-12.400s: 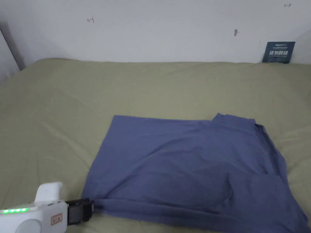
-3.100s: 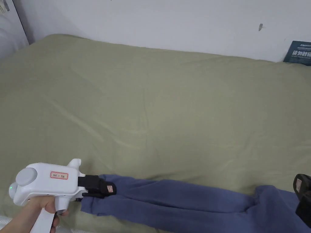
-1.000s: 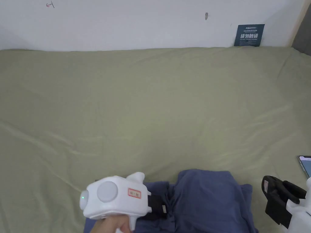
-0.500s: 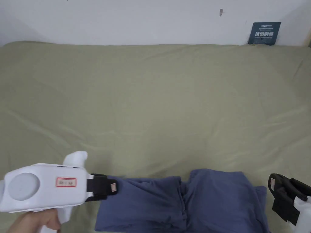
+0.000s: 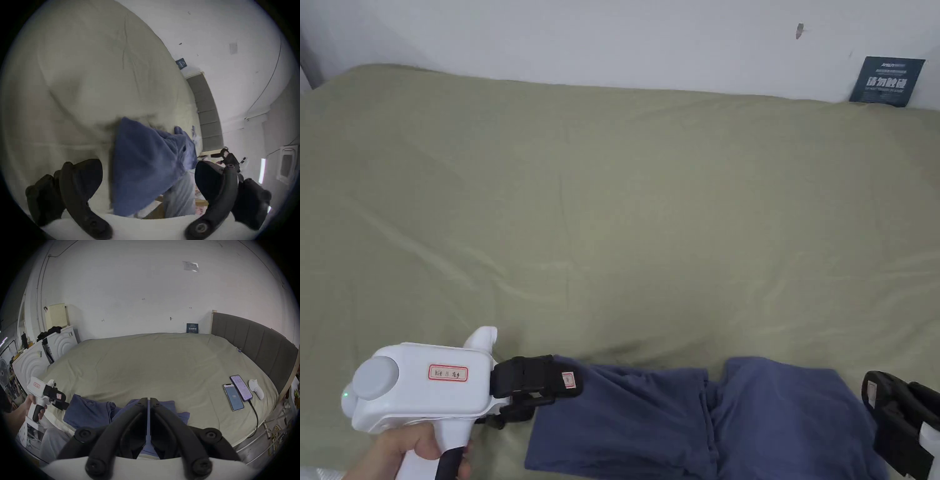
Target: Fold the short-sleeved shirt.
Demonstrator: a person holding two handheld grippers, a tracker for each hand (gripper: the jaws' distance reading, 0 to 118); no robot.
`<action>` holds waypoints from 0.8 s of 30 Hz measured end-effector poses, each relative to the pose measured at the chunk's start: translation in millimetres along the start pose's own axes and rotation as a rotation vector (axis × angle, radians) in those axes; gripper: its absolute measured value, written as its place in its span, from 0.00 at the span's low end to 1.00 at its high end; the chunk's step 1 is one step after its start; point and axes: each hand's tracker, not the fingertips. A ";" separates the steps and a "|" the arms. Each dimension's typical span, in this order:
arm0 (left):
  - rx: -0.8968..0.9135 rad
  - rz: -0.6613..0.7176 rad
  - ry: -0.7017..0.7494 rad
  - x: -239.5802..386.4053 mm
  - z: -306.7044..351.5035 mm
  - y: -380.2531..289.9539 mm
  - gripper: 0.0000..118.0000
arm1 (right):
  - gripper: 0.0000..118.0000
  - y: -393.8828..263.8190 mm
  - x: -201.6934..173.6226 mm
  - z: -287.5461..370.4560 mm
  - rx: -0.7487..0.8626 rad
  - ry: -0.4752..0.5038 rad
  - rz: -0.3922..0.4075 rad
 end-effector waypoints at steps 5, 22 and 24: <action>-0.013 0.071 -0.130 -14.9 -25.6 8.4 0.51 | 0.06 0.7 0.7 1.1 -0.006 -0.007 0.006; 0.218 0.030 0.240 25.9 100.9 -3.4 0.12 | 0.06 11.8 16.4 6.7 0.039 0.022 -0.009; 0.246 -0.008 0.353 41.7 124.1 -5.4 0.12 | 0.06 13.0 17.1 5.6 0.048 0.031 -0.008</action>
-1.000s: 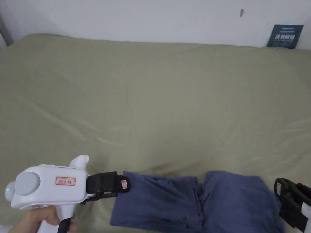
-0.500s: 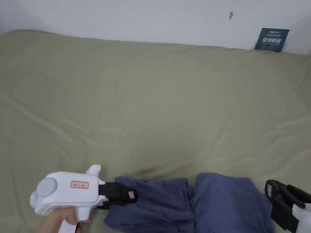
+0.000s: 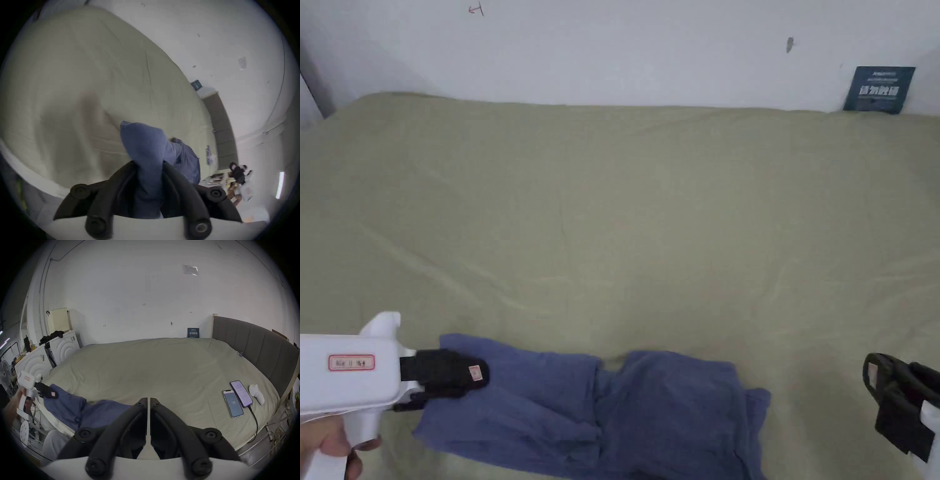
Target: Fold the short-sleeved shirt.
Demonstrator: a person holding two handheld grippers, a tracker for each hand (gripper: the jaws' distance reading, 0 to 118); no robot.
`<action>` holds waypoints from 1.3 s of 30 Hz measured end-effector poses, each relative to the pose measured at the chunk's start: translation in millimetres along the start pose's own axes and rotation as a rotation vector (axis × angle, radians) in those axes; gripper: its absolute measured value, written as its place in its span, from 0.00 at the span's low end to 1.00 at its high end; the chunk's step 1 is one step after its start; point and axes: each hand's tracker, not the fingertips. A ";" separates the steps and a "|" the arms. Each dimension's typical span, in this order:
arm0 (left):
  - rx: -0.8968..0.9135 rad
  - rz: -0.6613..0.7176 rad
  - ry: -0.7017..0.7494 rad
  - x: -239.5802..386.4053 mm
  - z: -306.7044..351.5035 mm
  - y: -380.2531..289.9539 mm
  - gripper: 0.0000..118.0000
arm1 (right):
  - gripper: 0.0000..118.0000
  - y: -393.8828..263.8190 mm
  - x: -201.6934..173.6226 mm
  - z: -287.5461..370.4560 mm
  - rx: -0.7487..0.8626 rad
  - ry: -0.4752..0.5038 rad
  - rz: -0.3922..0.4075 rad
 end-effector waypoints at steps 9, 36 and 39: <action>-0.077 -0.246 0.208 131.0 -2.5 -4.8 0.12 | 0.06 -0.4 5.8 7.9 0.040 0.002 -0.041; -0.177 -0.195 -0.171 173.2 -133.3 -75.7 0.00 | 0.06 42.0 10.6 64.0 0.291 -0.149 0.059; -0.273 -0.142 -0.205 166.4 -172.2 -103.7 0.00 | 0.06 39.2 8.6 59.4 0.267 -0.137 0.054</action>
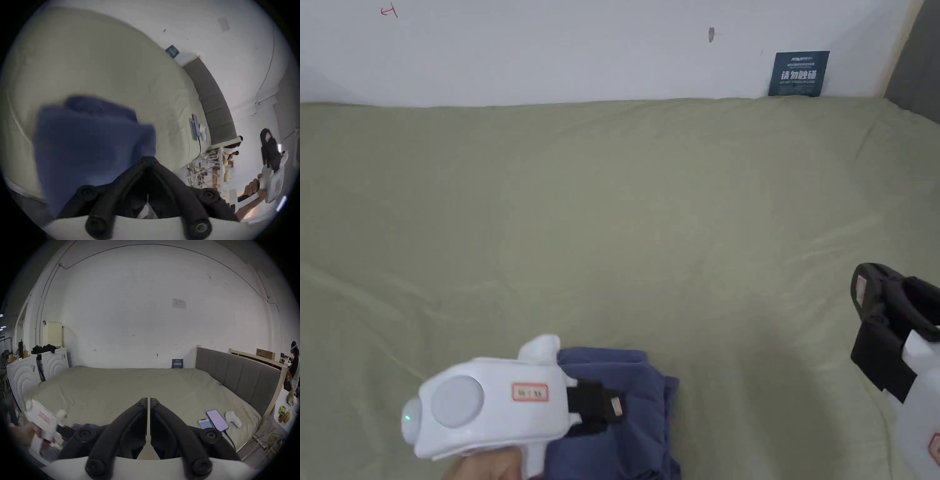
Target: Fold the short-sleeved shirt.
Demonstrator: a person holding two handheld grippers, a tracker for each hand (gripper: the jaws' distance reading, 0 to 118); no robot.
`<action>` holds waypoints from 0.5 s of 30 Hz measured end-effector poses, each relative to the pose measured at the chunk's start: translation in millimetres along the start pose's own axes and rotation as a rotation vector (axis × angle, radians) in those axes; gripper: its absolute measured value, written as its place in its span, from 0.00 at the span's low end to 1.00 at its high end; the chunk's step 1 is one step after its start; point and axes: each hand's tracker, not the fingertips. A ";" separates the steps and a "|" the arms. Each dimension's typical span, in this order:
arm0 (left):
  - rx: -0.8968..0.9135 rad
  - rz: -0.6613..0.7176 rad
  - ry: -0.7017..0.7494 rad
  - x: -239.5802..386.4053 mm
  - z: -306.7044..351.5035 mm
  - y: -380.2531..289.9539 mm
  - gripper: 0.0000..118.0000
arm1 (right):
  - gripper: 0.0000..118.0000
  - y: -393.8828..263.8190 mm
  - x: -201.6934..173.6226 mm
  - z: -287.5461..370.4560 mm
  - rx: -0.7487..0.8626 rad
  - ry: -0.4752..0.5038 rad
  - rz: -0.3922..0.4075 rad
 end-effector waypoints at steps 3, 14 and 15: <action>-0.056 -0.004 -0.041 -11.7 -46.6 -19.7 0.00 | 0.06 -10.9 -1.1 -1.8 -0.055 0.020 -0.018; 0.065 -0.057 0.001 -17.9 46.4 16.3 0.00 | 0.06 -82.7 -34.2 -48.0 -0.457 0.372 -0.241; 0.085 -0.061 0.001 -22.7 62.1 19.6 0.00 | 0.06 -95.1 -44.4 -62.0 -0.523 0.450 -0.294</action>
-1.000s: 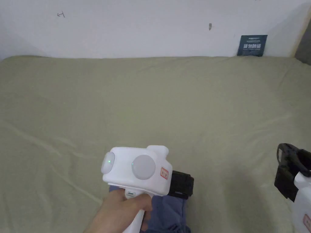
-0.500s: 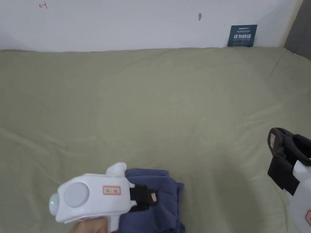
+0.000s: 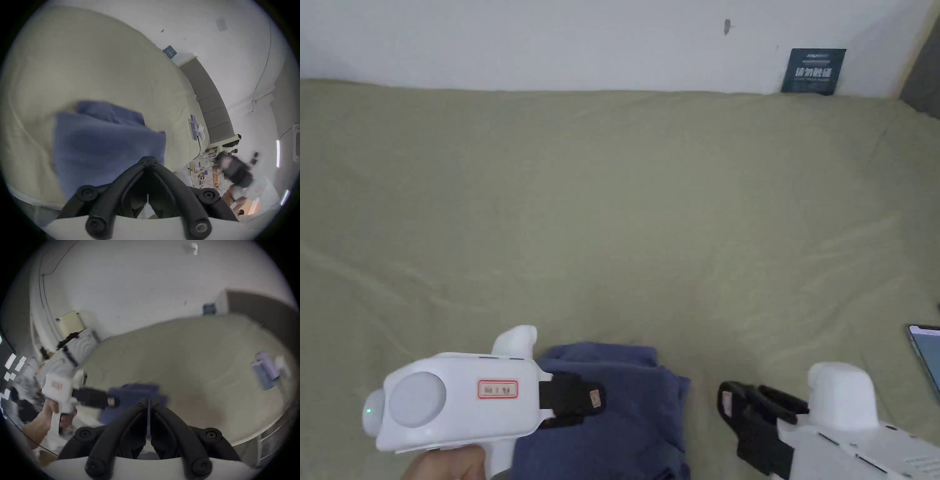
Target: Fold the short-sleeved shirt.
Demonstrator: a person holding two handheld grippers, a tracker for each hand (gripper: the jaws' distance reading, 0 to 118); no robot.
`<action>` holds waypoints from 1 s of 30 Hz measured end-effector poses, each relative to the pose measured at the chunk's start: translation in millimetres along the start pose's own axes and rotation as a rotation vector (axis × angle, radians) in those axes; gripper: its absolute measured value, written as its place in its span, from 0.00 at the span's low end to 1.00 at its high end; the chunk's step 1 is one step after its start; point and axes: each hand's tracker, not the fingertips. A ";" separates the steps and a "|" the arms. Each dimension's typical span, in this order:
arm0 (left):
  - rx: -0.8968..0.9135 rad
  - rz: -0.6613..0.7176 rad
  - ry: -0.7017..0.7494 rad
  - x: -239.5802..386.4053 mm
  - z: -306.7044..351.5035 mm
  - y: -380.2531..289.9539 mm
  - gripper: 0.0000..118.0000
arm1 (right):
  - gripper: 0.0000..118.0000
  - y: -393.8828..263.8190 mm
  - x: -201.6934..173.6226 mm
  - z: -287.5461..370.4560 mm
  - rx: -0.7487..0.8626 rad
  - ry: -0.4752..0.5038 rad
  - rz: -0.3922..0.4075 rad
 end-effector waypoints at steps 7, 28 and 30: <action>0.028 0.005 0.087 -54.4 49.2 22.1 0.00 | 0.06 -19.9 35.4 -116.2 -0.231 0.281 -0.216; -0.138 0.121 -0.154 -115.4 -46.3 24.8 0.25 | 0.05 -14.0 101.8 -145.9 -0.353 0.487 -0.460; -0.137 0.170 -0.226 -118.1 -36.3 25.4 0.25 | 0.05 -2.1 93.6 -132.7 -0.314 0.439 -0.395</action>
